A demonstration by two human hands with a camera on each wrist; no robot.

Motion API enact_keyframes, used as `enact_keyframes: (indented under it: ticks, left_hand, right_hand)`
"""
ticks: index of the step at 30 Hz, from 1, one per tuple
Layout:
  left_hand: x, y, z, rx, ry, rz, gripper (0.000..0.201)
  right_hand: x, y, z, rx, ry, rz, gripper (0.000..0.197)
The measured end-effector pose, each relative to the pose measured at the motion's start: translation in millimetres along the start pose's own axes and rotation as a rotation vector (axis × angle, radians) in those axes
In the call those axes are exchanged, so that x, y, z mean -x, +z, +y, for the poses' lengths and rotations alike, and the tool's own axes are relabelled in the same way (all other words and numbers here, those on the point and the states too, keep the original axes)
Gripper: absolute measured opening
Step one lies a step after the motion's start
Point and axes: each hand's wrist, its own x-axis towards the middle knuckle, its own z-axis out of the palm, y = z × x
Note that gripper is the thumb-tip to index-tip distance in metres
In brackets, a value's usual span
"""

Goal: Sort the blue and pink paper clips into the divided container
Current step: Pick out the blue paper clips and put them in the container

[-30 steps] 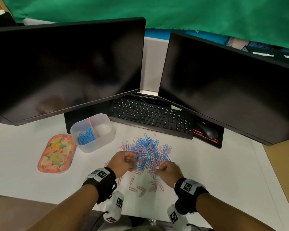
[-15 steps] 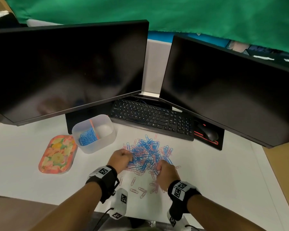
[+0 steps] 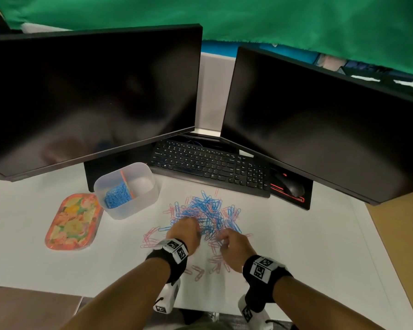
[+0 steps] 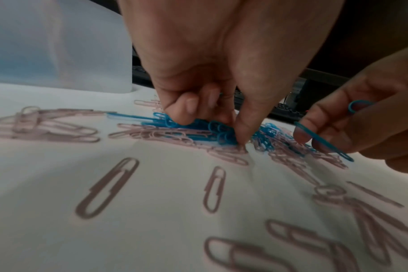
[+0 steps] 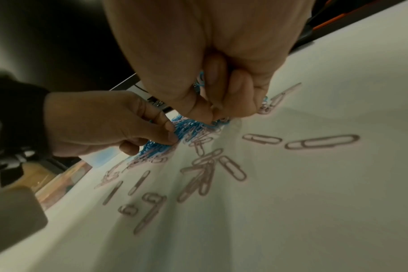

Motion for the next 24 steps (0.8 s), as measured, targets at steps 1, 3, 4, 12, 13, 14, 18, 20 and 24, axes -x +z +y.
enact_keyframes:
  ticks: [1, 3, 4, 12, 13, 14, 18, 20, 24]
  left_hand:
    - [1, -1, -1, 0.027, -0.008, -0.003, 0.012]
    - [2, -4, -4, 0.121, -0.032, 0.000, 0.010]
    - [3, -5, -6, 0.178, -0.048, 0.006, 0.009]
    - [11, -18, -23, 0.664, -0.110, -0.020, 0.019]
    - [13, -22, -23, 0.754, -0.142, -0.028, 0.018]
    - [16, -27, -22, 0.845, -0.188, -0.037, 0.018]
    - [21, -48, -23, 1.302, -0.342, -0.051, 0.022]
    - [22, -60, -29, 1.496, -0.393, -0.051, 0.018]
    - [22, -92, -46, 1.663, -0.442, 0.037, 0.014]
  right_hand:
    - [-2, -1, -1, -0.040, 0.010, -0.016, 0.028]
    - [-5, -3, -5, -0.227, 0.066, -0.085, 0.028]
    - [-6, -5, -8, -0.363, 0.121, -0.129, 0.027]
    - [-14, -9, -25, -1.077, 0.312, -0.328, 0.031]
    - [-15, -10, -28, -1.119, 0.330, -0.355, 0.028]
    - [-15, -11, -32, -1.150, 0.344, -0.384, 0.026]
    - [-18, -14, -50, -1.145, 0.366, -0.477, 0.019]
    - [-22, -13, -60, -1.110, 0.384, -0.486, 0.023]
    - [-29, -5, -84, -1.001, 0.419, -0.450, 0.035]
